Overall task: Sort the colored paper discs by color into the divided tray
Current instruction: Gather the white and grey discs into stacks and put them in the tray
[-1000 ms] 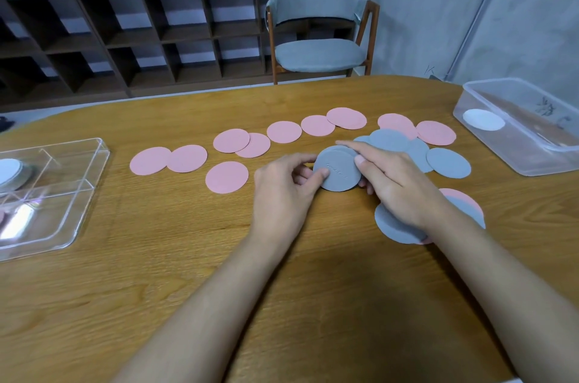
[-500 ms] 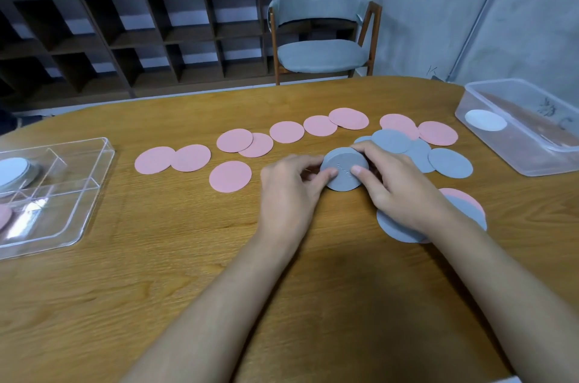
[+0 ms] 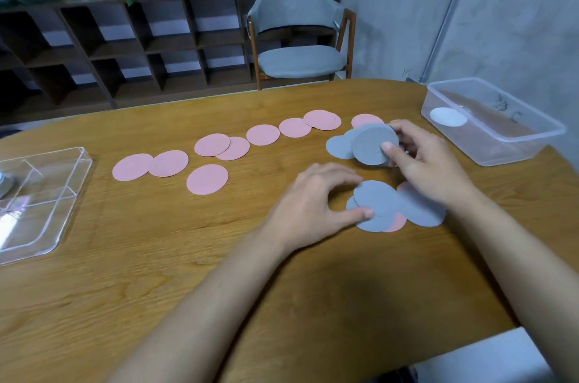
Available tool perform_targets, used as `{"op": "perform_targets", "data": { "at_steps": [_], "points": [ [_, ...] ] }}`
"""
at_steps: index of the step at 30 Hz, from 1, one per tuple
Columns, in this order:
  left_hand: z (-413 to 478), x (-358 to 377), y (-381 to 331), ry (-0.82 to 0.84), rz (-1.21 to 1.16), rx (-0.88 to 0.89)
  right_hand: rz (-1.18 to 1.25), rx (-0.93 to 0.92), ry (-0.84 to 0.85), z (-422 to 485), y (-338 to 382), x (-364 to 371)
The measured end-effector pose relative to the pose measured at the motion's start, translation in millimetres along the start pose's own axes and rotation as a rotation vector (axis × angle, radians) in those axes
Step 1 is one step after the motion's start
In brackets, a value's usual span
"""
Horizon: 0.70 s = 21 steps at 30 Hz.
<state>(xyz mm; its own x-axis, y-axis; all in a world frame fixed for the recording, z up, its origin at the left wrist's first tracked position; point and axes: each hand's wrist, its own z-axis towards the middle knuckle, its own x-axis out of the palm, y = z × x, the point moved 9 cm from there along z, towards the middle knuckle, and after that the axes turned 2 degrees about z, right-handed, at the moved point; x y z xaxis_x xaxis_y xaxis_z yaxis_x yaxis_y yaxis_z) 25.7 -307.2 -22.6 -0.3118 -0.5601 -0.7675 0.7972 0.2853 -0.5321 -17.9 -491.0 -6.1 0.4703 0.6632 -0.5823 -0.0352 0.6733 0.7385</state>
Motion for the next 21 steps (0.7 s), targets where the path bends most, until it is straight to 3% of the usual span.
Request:
{"op": "perform_targets", "data": {
  "at_steps": [6, 15, 21],
  "points": [
    [12.9, 29.4, -10.4, 0.120, 0.056, 0.002, 0.076, 0.009, -0.065, -5.1, -19.7, -13.1],
    [0.5, 10.0, -13.2, 0.003, 0.174, 0.164, 0.110, 0.034, -0.024, -1.2, -19.1, -0.5],
    [2.9, 4.0, -2.4, -0.005, 0.083, 0.084, 0.074, 0.030, 0.033, -1.0, -18.3, 9.1]
  ]
}}
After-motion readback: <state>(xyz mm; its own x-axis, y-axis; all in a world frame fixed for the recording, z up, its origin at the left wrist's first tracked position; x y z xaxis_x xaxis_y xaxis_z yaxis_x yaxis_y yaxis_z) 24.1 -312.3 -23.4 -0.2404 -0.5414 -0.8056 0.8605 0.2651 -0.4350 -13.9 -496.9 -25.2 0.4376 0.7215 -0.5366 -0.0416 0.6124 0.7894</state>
